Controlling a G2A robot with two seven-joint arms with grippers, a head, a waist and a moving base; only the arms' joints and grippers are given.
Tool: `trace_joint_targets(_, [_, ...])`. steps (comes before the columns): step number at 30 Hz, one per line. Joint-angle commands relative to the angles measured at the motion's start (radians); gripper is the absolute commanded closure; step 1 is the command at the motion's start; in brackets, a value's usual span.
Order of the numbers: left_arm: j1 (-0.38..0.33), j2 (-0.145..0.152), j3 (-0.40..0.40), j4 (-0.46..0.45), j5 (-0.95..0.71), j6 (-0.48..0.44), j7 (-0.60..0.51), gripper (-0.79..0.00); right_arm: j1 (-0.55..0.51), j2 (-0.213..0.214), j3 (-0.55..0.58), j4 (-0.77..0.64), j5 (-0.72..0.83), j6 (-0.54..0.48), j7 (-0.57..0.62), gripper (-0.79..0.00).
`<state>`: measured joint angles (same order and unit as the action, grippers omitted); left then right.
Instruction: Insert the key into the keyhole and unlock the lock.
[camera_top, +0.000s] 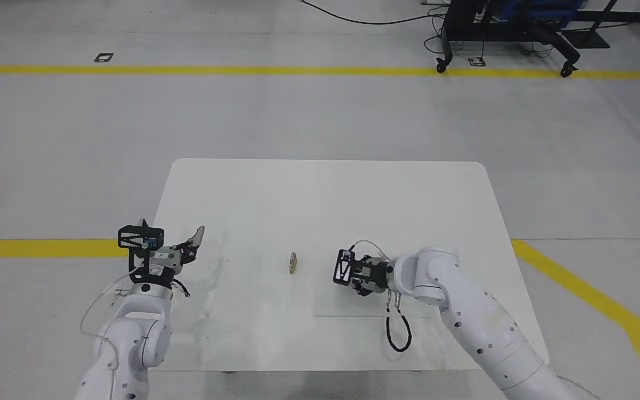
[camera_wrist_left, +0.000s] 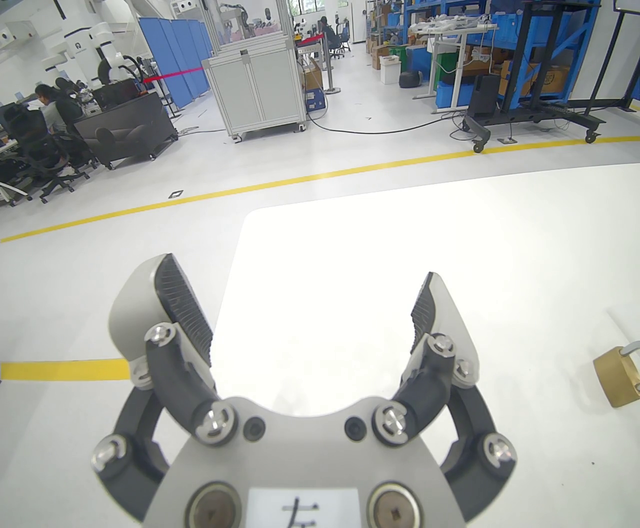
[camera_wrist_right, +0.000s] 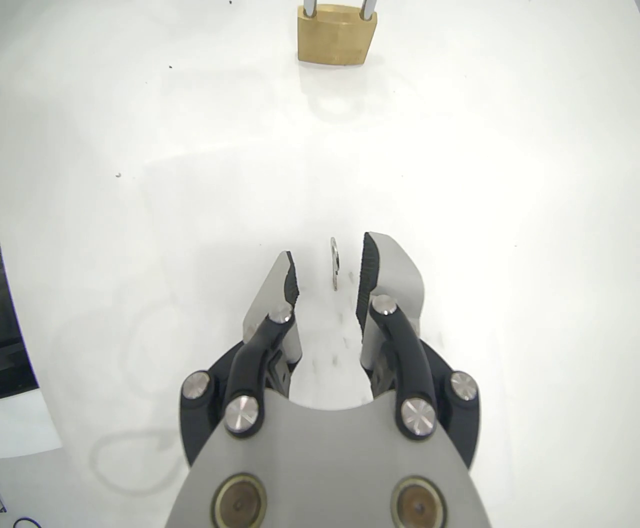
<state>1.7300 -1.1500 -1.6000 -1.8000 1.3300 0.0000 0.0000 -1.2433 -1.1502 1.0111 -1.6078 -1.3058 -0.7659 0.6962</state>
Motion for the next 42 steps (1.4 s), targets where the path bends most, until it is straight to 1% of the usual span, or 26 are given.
trace_joint_targets(1, [0.000,0.000,0.000,0.000,0.000,0.000,0.000,-0.785,0.010,0.000,-0.007,0.009,0.004,-0.008,-0.002,-0.157])
trace_joint_targets(2, [0.000,0.000,0.000,0.000,0.000,0.000,0.000,-0.785,0.013,0.000,-0.008,0.011,0.007,-0.013,-0.007,-0.034])
trace_joint_targets(3, [0.000,0.000,0.000,0.000,0.000,0.000,0.000,-0.785,0.014,0.001,-0.005,0.010,0.010,-0.020,-0.018,0.000])
trace_joint_targets(9, [0.000,0.000,0.000,0.000,0.000,0.000,0.000,-0.785,0.006,0.014,0.034,0.001,0.020,-0.056,-0.082,0.000])
trace_joint_targets(14, [0.000,0.000,0.000,0.000,0.000,0.000,0.000,-0.785,-0.013,0.028,0.085,-0.013,0.042,-0.108,-0.180,0.000])
trace_joint_targets(20, [0.000,0.000,0.000,0.000,0.000,0.000,0.000,-0.785,-0.030,0.039,0.129,0.021,0.096,-0.165,-0.337,0.000])
trace_joint_targets(22, [0.000,0.000,0.000,0.000,0.000,0.000,0.000,-0.785,-0.033,0.040,0.145,0.047,0.145,-0.188,-0.417,0.000])
trace_joint_targets(23, [0.000,0.000,0.000,0.000,0.000,0.000,0.000,-0.785,-0.037,0.039,0.154,0.063,0.201,-0.215,-0.478,0.000])
trace_joint_targets(24, [0.000,0.000,0.000,0.000,0.000,0.000,0.000,-0.785,-0.039,0.040,0.158,0.077,0.230,-0.242,-0.506,0.000])
trace_joint_targets(39, [0.000,0.000,0.000,0.000,0.000,0.000,0.000,-0.785,-0.039,0.040,0.158,0.077,0.230,-0.242,-0.506,0.000])
trace_joint_targets(41, [0.000,0.000,0.000,0.000,0.000,0.000,0.000,-0.785,-0.051,0.035,0.153,0.080,0.293,-0.221,-0.567,0.000])
trace_joint_targets(42, [0.000,0.000,0.000,0.000,0.000,0.000,0.000,-0.785,-0.050,0.032,0.145,0.088,0.342,-0.238,-0.607,0.000])
